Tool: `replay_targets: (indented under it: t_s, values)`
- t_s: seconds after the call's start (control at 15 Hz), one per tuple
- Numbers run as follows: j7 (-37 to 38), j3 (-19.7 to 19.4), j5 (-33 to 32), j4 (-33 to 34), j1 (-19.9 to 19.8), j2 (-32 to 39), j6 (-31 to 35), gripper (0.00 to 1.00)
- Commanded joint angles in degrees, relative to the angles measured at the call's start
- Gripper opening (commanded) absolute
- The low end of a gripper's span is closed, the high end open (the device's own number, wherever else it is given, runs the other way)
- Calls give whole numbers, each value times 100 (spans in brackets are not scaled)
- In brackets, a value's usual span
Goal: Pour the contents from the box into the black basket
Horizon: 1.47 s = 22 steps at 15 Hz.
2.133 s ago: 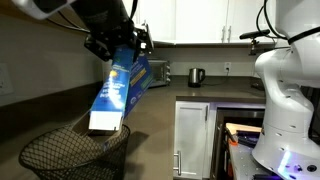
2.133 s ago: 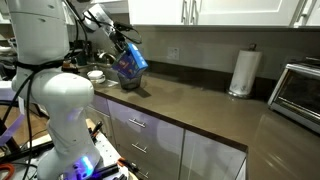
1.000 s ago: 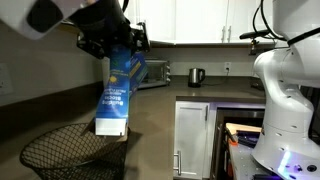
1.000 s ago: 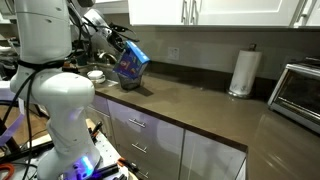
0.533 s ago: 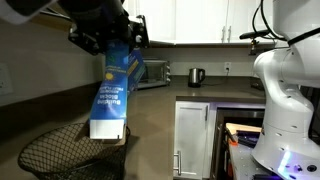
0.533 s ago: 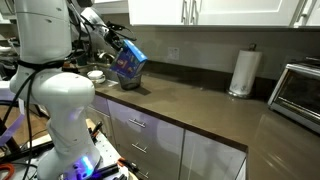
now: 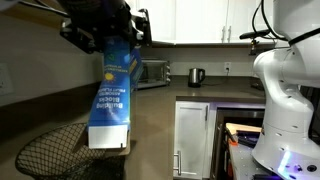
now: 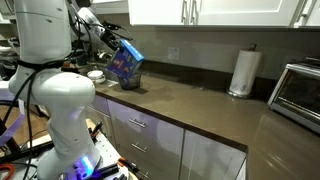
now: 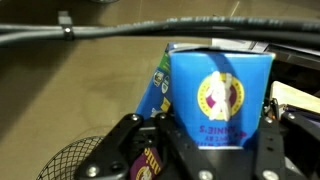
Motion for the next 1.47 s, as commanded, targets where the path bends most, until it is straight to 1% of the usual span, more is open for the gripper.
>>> replay_targets:
  t_s: [0.0, 0.07, 0.13, 0.2, 0.27, 0.33, 0.4, 0.47, 0.6, 0.67, 0.73, 0.93, 1.07, 1.13, 1.2, 1.33, 1.4]
  values:
    - [-4, 29, -99, 105, 87, -17, -165, 34]
    - [-4, 30, -120, 104, 98, -10, -169, 36]
    - [8, 28, -143, 94, 108, -8, -170, 42]
    - [14, 26, -164, 84, 116, -15, -168, 41]
    - [1, 26, -163, 75, 117, -32, -154, 46]
    - [-7, 22, -160, 65, 114, -46, -135, 46]
    - [-5, 19, -165, 63, 114, -50, -127, 42]
    - [-14, 17, -167, 60, 112, -59, -121, 45]
    - [-29, 15, -159, 49, 98, -85, -90, 40]
    - [-34, 14, -161, 50, 96, -90, -86, 35]
    - [-35, 13, -163, 47, 92, -99, -80, 37]
    - [-38, 14, -176, 31, 91, -128, -66, 37]
    - [-31, 16, -200, 19, 99, -139, -76, 45]
    - [-25, 17, -212, 10, 102, -147, -75, 54]
    - [-23, 22, -234, -2, 105, -156, -66, 51]
    - [-24, 30, -293, -24, 103, -186, -25, 52]
    - [-16, 33, -312, -33, 97, -196, 4, 49]
